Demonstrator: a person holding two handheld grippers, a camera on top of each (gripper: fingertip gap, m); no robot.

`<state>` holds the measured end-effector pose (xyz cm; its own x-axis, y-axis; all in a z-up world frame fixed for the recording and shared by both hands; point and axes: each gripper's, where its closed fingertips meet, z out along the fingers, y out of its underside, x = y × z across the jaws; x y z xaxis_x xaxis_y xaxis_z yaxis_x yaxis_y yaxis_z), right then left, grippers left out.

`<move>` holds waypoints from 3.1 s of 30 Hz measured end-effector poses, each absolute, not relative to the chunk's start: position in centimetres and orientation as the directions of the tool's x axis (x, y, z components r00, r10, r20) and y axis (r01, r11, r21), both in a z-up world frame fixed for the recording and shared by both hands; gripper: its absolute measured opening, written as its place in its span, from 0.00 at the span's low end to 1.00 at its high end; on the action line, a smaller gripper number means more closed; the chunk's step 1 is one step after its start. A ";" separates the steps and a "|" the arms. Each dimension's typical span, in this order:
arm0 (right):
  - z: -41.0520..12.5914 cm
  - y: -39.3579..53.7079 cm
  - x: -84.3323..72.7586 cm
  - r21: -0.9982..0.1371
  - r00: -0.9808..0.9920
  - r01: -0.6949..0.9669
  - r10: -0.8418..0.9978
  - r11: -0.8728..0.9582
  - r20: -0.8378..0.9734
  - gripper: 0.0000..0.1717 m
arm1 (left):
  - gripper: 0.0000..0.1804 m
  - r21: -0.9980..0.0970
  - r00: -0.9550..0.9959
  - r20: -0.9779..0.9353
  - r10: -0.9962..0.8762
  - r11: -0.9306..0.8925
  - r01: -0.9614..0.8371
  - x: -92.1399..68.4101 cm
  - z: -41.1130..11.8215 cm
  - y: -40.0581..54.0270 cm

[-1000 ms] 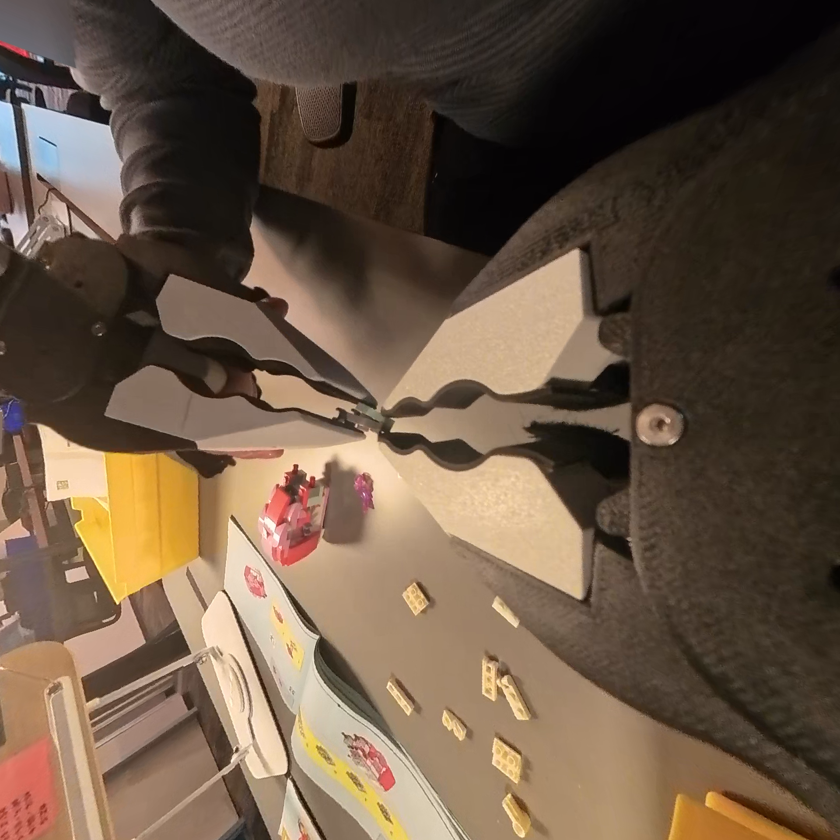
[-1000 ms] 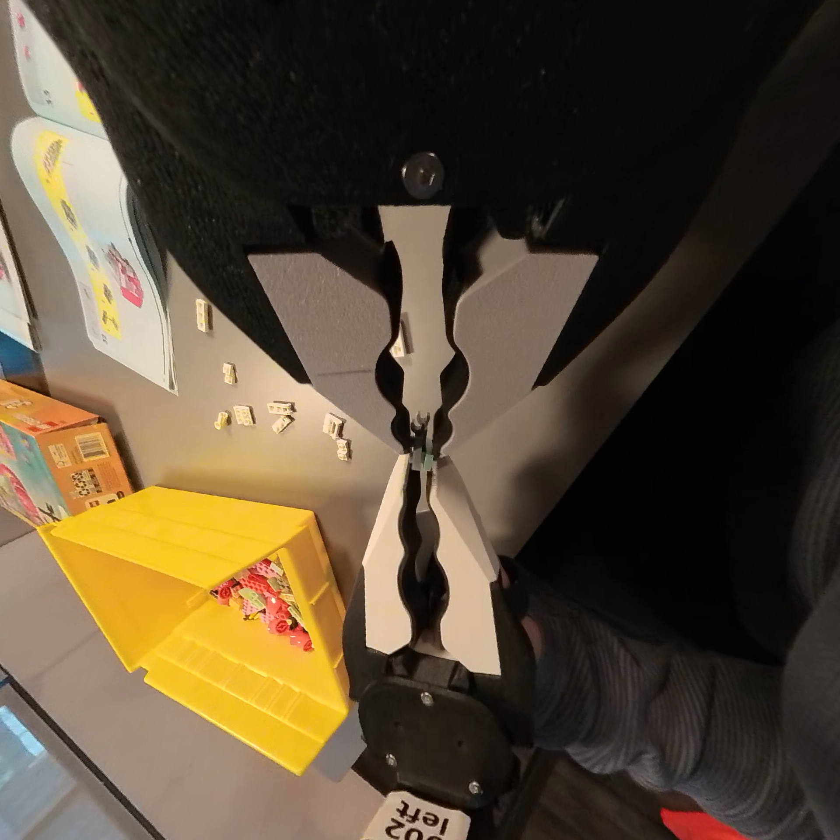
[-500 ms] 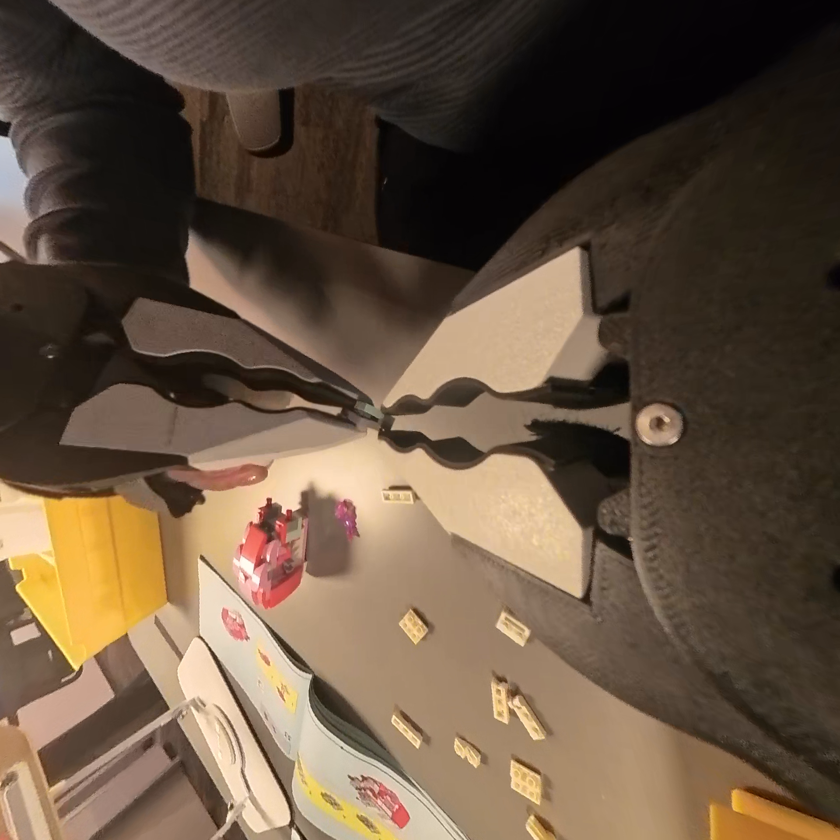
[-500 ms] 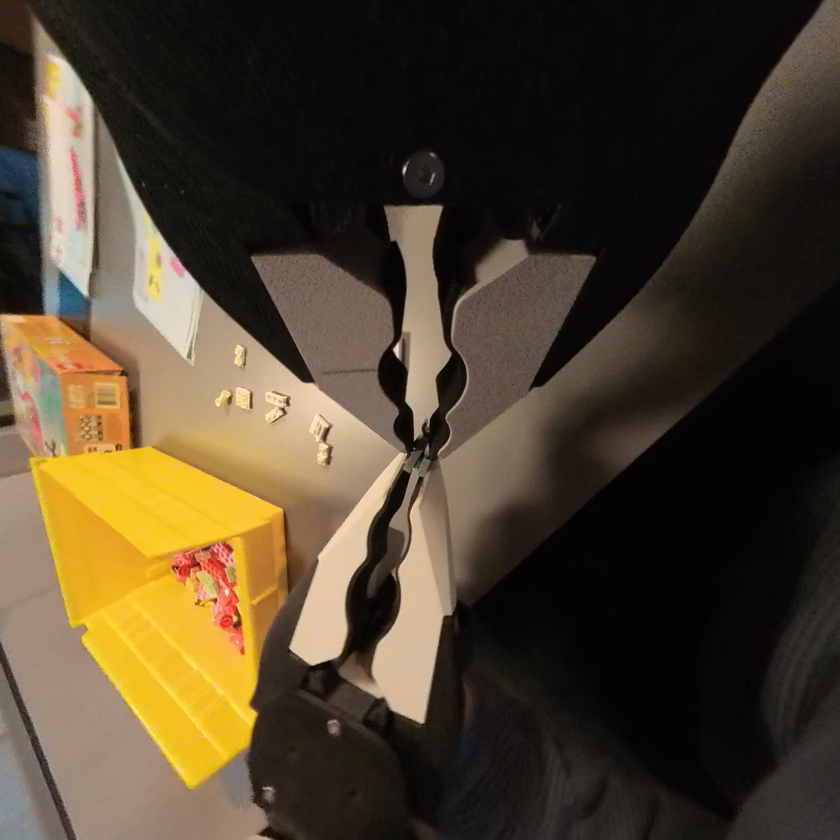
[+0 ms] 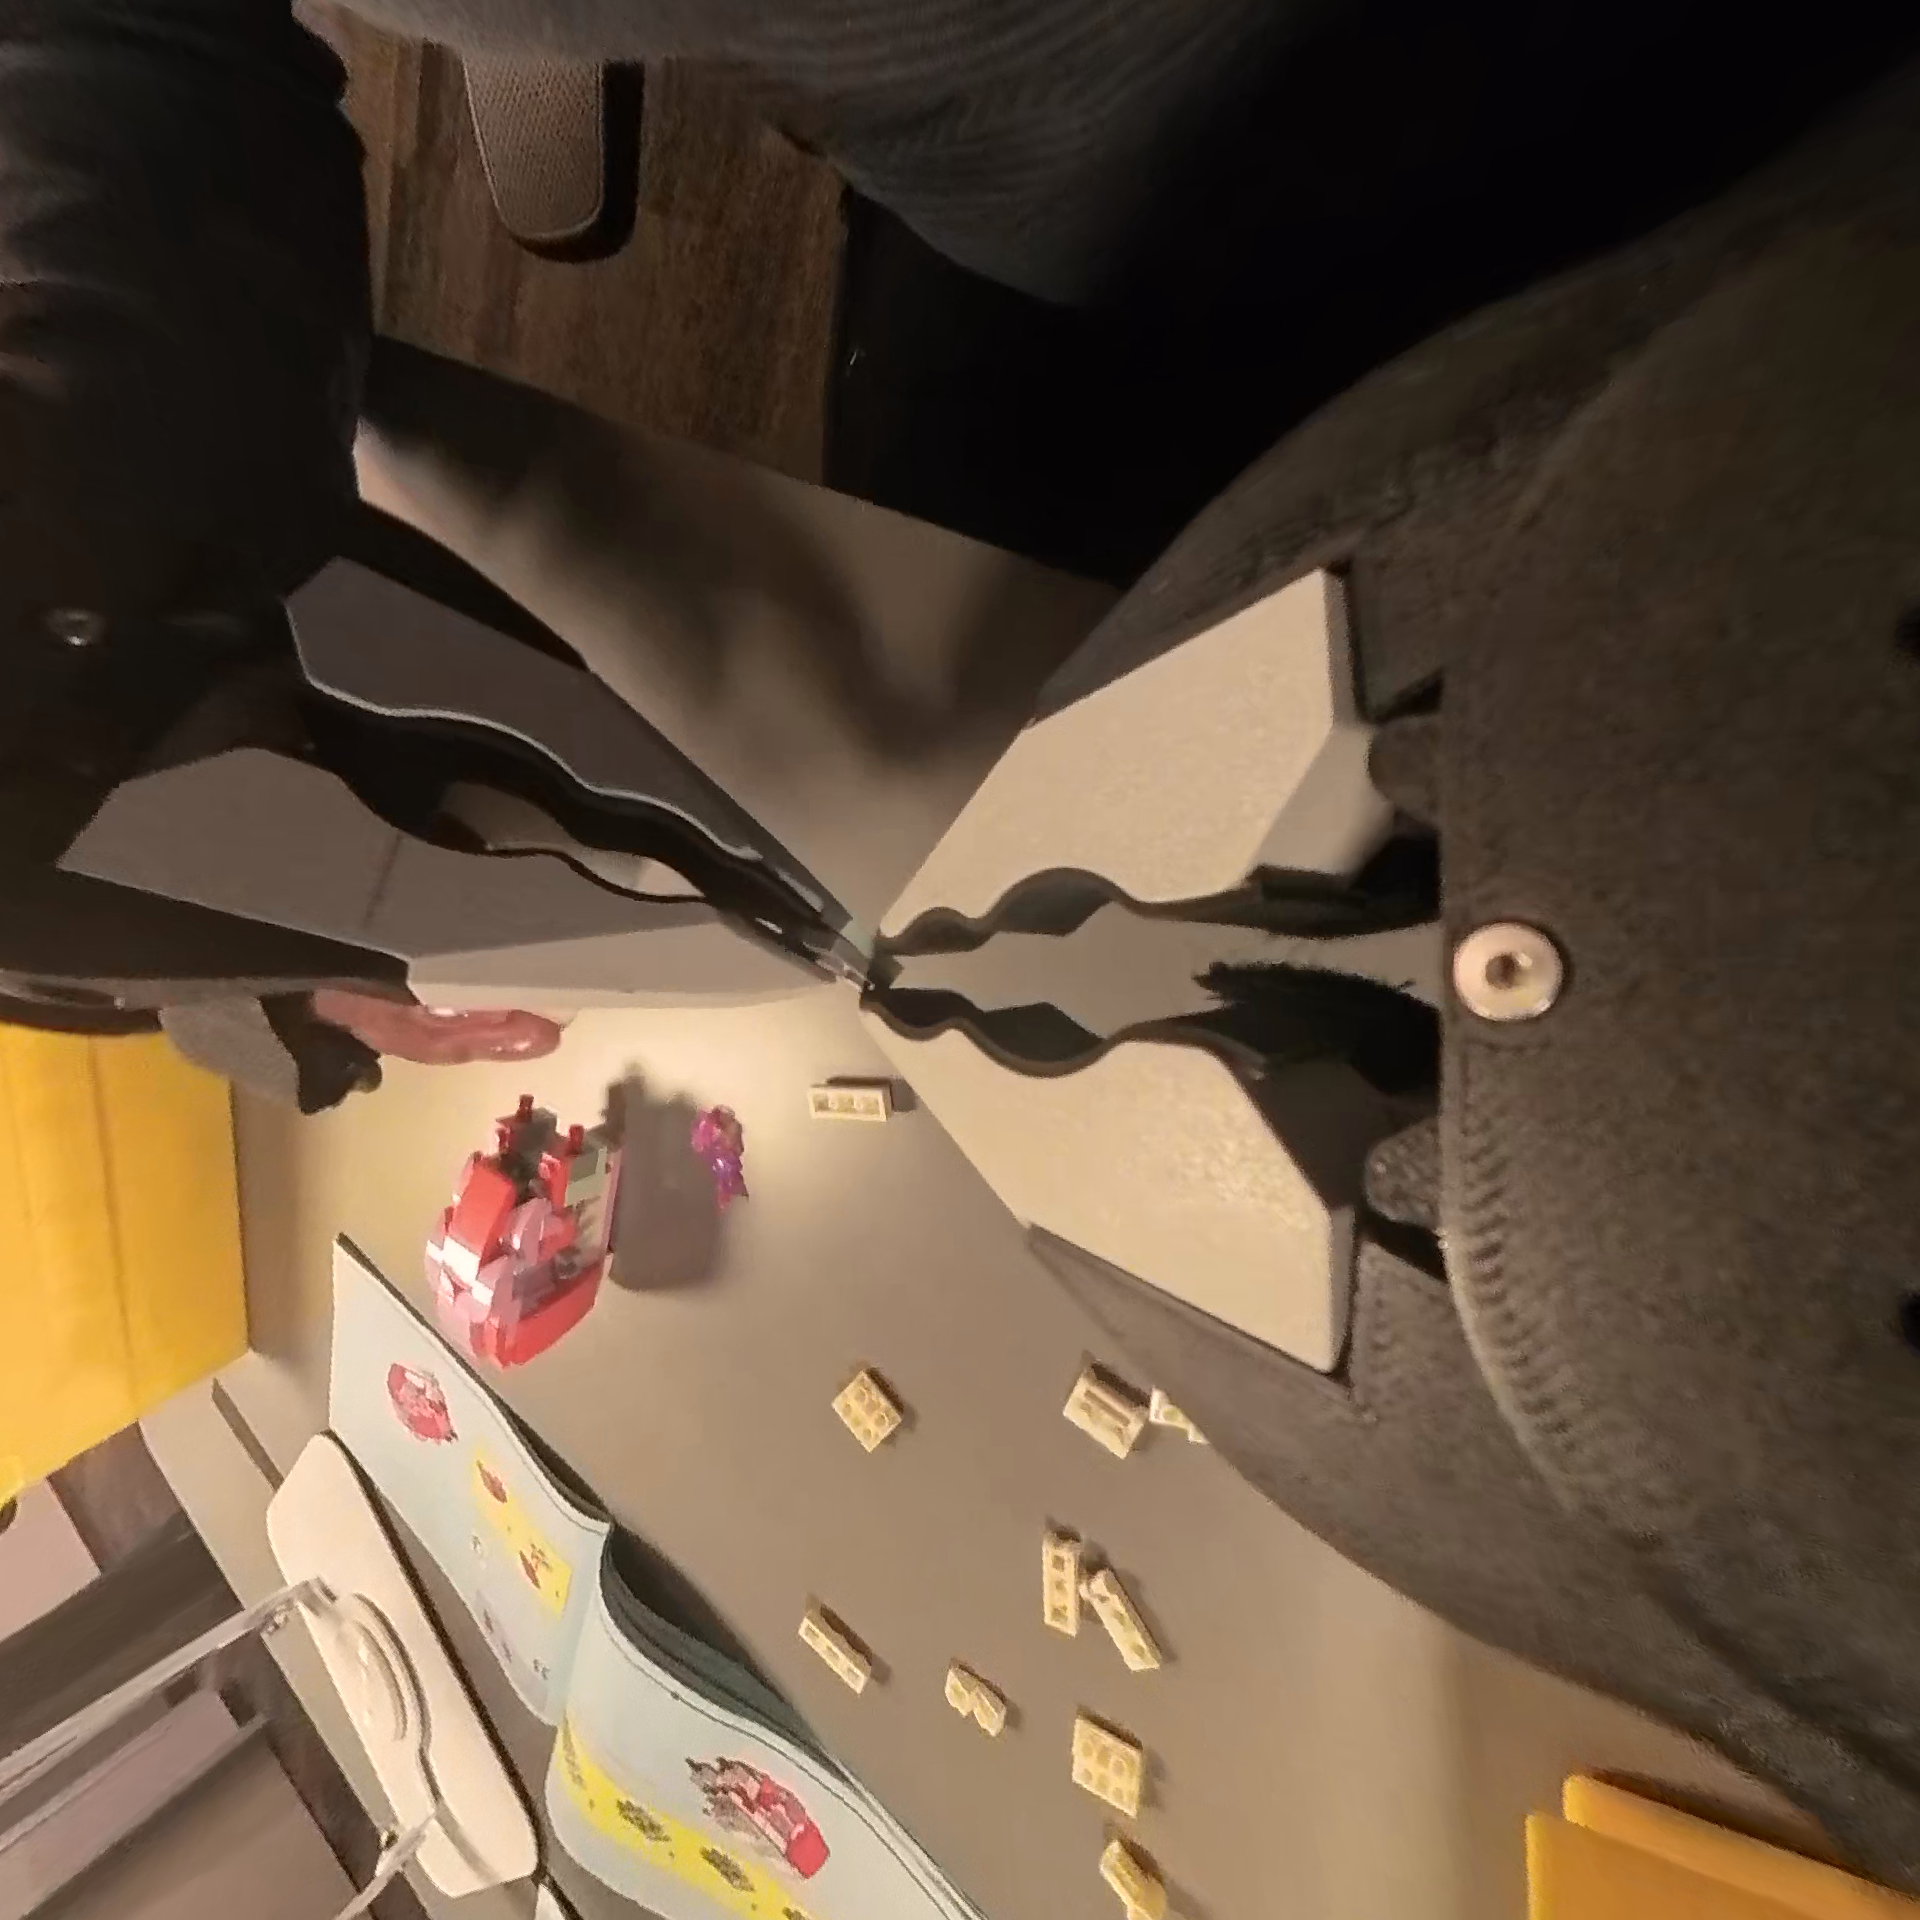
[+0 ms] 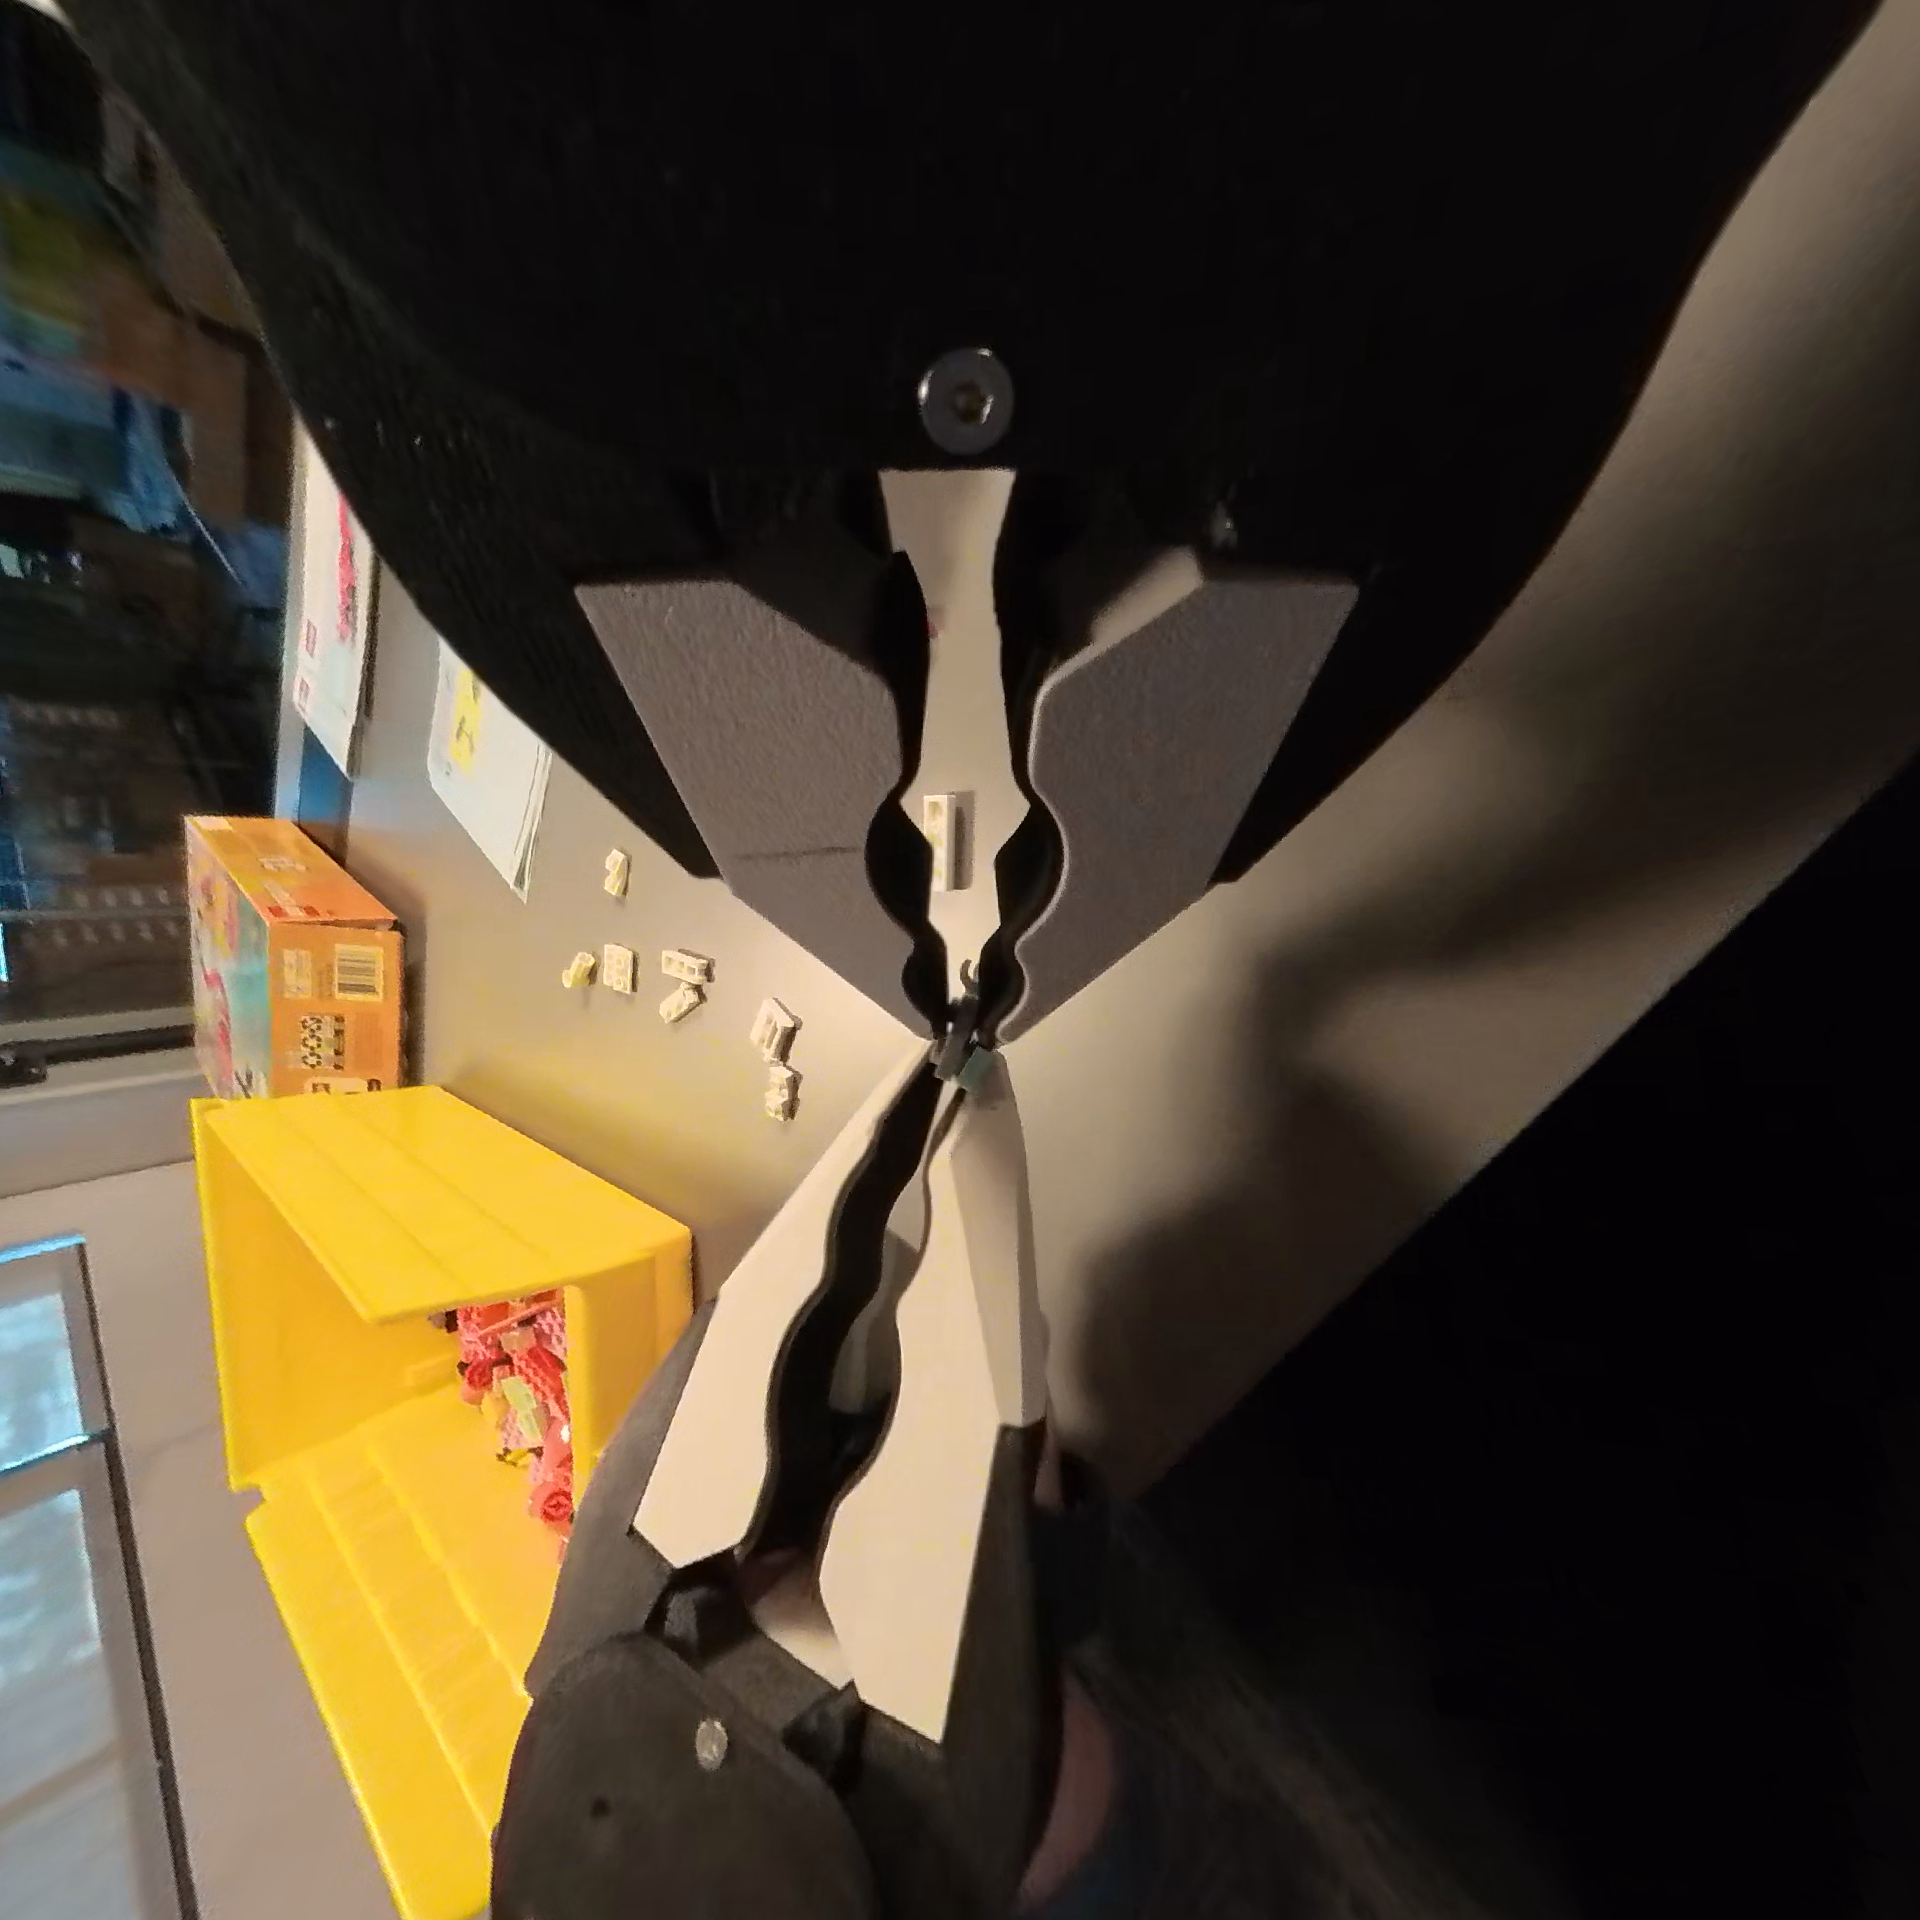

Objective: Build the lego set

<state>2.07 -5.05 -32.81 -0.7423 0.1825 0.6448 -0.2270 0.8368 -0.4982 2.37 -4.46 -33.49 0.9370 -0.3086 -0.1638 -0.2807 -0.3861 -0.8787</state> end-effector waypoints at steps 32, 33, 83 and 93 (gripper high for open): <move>-34.7 -4.4 1.3 -0.455 -0.753 -0.153 0.194 0.877 0.628 0.02 | 0.03 -0.801 0.938 -0.252 -0.237 -0.492 -0.340 1.4 -35.3 -3.9; -34.7 -4.4 1.4 -0.423 -0.741 -0.186 0.156 0.887 0.653 0.02 | 0.03 -0.797 0.933 -0.264 -0.244 -0.490 -0.354 1.5 -35.3 -3.8; -29.7 -4.1 -0.8 -0.408 -0.341 -0.386 0.283 0.827 0.896 0.15 | 0.09 -0.941 0.959 0.138 -0.246 -0.334 0.050 0.9 -31.2 -4.2; -21.3 9.2 1.3 -0.800 0.125 -0.364 0.876 0.477 0.465 0.19 | 0.09 -0.926 0.949 0.117 -0.292 -0.378 -0.002 1.5 -32.0 -4.3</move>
<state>1.33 9.19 -21.28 0.1255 0.8764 0.4650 -0.3639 0.4767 -0.8002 1.52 -4.26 -32.03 0.9491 -0.2922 0.1173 -0.0021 -0.3784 -0.9256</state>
